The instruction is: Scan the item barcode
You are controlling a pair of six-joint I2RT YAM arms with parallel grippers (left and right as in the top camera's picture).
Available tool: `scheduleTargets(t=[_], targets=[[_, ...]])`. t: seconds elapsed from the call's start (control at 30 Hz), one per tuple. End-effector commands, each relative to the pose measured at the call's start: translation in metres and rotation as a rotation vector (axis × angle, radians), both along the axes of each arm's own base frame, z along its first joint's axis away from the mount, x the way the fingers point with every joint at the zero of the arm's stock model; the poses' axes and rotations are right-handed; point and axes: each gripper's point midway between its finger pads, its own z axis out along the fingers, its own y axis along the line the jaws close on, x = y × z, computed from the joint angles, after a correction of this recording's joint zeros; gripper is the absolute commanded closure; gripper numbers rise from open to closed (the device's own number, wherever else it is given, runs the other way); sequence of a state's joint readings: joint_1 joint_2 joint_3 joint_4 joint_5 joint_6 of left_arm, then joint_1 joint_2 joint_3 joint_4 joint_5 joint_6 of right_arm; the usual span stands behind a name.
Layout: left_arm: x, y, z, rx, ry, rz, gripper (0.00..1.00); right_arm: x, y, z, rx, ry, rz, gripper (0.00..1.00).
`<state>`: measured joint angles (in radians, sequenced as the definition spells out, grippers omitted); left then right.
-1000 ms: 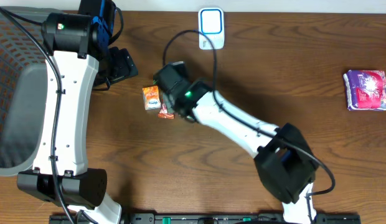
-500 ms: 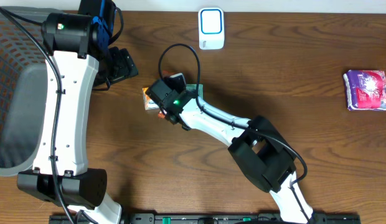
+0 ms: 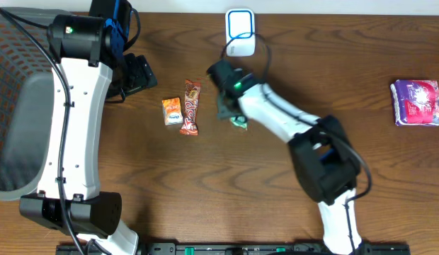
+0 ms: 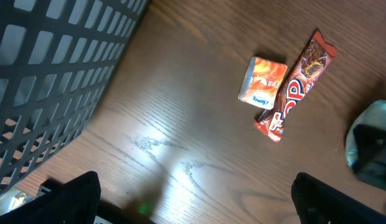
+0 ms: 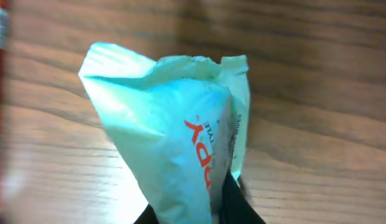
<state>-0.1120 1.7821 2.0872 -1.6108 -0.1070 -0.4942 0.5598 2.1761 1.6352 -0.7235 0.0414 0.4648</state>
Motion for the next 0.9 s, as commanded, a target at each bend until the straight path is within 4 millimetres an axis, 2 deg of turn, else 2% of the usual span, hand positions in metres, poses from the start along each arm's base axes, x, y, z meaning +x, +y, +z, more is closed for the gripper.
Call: scheduleTargets(t=[0.0, 0.03, 0.07, 0.1, 0.17, 0.2, 0.23, 0.27, 0.33, 0.4, 0.43, 0.5, 0.6, 0.63, 0.7, 0.8, 0.87], targets=[[-0.012, 0.002, 0.000, 0.011, 0.047, 0.002, 0.03, -0.009, 0.019, 0.030, 0.407, 0.175, 0.095, 0.85], [-0.012, 0.002, 0.000, 0.011, 0.047, 0.002, 0.02, -0.008, 0.014, 0.047, 0.586, 0.232, 0.124, 0.85], [-0.012, 0.002, 0.000, 0.011, 0.047, 0.002, 0.02, -0.007, 0.009, 0.059, 0.685, 0.254, 0.148, 0.87], [-0.012, 0.002, 0.000, 0.011, 0.047, 0.002, 0.02, -0.007, 0.005, 0.065, 0.742, 0.261, 0.166, 0.88], [-0.012, 0.002, 0.000, 0.011, 0.047, 0.002, 0.02, -0.004, -0.020, 0.080, 0.864, 0.265, 0.191, 0.91], [-0.012, 0.002, 0.000, 0.011, 0.047, 0.002, 0.02, -0.004, -0.039, 0.080, 0.894, 0.271, 0.177, 0.92], [-0.012, 0.002, 0.000, 0.011, 0.047, 0.002, 0.02, -0.005, -0.046, 0.078, 0.896, 0.272, 0.170, 0.93], [-0.012, 0.002, 0.000, 0.011, 0.047, 0.002, 0.02, -0.007, -0.060, 0.071, 0.896, 0.284, 0.142, 0.93], [-0.012, 0.002, 0.000, 0.011, 0.047, 0.002, 0.02, -0.014, -0.075, 0.056, 0.897, 0.311, 0.095, 0.87], [-0.012, 0.002, 0.000, 0.011, 0.047, 0.002, 0.02, -0.022, -0.095, 0.031, 0.885, 0.325, 0.034, 0.99], [-0.012, 0.002, 0.000, 0.011, 0.047, 0.002, 0.02, -0.024, -0.107, 0.022, 0.863, 0.327, -0.001, 0.99], [-0.012, 0.002, 0.000, 0.011, 0.047, 0.002, 0.02, -0.019, -0.118, 0.021, 0.848, 0.311, -0.024, 0.99], [-0.012, 0.002, 0.000, 0.011, 0.047, 0.002, 0.02, -0.005, -0.127, 0.033, 0.813, 0.267, -0.046, 0.94], [-0.012, 0.002, 0.000, 0.011, 0.047, 0.002, 0.02, 0.001, -0.130, 0.040, 0.771, 0.244, -0.052, 0.93], [-0.012, 0.002, 0.000, 0.011, 0.047, 0.002, 0.02, 0.012, -0.147, 0.048, 0.579, 0.200, -0.098, 0.93], [-0.012, 0.002, 0.000, 0.011, 0.047, 0.002, 0.02, 0.017, -0.179, 0.052, 0.214, 0.151, -0.251, 0.93], [-0.012, 0.002, 0.000, 0.011, 0.047, 0.002, 0.02, 0.015, -0.184, 0.057, -0.056, 0.073, -0.301, 0.93]])
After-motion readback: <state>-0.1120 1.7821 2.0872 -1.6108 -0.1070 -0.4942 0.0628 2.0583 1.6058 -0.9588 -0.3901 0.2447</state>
